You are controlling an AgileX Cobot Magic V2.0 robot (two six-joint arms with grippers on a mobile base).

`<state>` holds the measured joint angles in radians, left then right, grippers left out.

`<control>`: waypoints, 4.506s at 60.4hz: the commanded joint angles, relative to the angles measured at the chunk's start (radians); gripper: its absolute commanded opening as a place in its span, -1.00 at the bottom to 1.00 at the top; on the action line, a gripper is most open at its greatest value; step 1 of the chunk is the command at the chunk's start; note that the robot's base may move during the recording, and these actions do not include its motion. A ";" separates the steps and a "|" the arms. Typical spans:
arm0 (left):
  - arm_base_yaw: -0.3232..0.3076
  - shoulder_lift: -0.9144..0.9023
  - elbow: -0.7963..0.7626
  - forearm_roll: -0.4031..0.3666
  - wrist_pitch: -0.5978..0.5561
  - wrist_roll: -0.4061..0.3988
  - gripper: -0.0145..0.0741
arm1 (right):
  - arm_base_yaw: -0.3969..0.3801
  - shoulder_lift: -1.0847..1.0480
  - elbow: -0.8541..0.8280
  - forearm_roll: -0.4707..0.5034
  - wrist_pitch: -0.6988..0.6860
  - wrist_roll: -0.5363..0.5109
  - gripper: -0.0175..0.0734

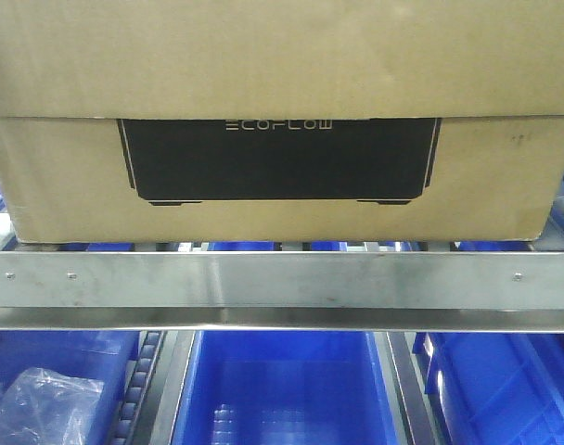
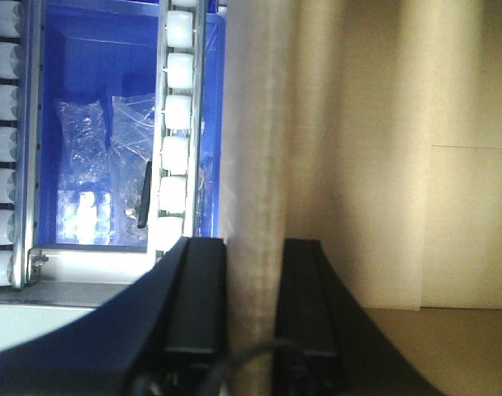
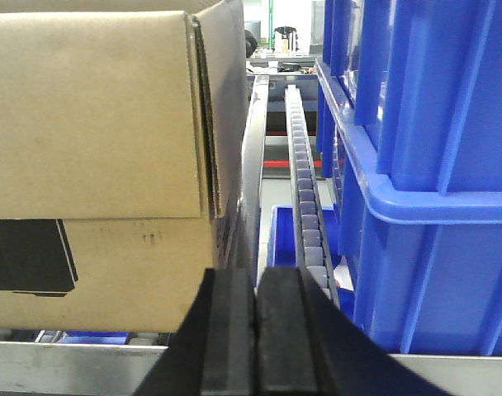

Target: Grab box from left shelf to table start

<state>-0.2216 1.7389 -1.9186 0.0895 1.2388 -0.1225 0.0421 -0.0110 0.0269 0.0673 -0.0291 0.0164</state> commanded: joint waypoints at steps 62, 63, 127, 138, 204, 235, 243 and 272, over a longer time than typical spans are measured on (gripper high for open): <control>-0.004 -0.044 -0.033 -0.035 -0.016 -0.008 -0.87 | -0.006 0.005 -0.071 0.001 0.029 -0.004 -0.58; -0.004 -0.044 -0.033 -0.035 -0.016 -0.008 -0.87 | -0.006 0.007 -0.086 0.001 0.052 -0.004 -0.58; -0.004 -0.044 -0.033 -0.039 -0.016 -0.008 -0.87 | 0.019 0.738 -0.966 0.013 0.710 -0.007 -0.38; -0.004 -0.044 -0.033 -0.039 -0.016 -0.008 -0.87 | 0.022 0.901 -1.141 -0.014 0.757 0.047 0.35; -0.004 -0.044 -0.033 -0.039 -0.016 -0.008 -0.87 | 0.027 1.630 -1.814 0.030 1.049 0.053 0.39; -0.004 -0.044 -0.033 -0.039 -0.016 -0.008 -0.87 | -0.003 1.639 -1.833 0.014 1.093 0.034 0.39; -0.004 -0.044 -0.033 -0.039 -0.016 -0.008 -0.87 | -0.003 1.639 -1.833 0.014 1.095 0.028 0.39; -0.004 -0.044 -0.033 -0.039 -0.016 -0.008 -0.87 | 0.004 1.639 -1.833 0.025 1.123 0.027 0.38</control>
<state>-0.2216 1.7389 -1.9216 0.0839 1.2494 -0.1225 0.0463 1.6713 -1.7691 0.0887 1.1275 0.0567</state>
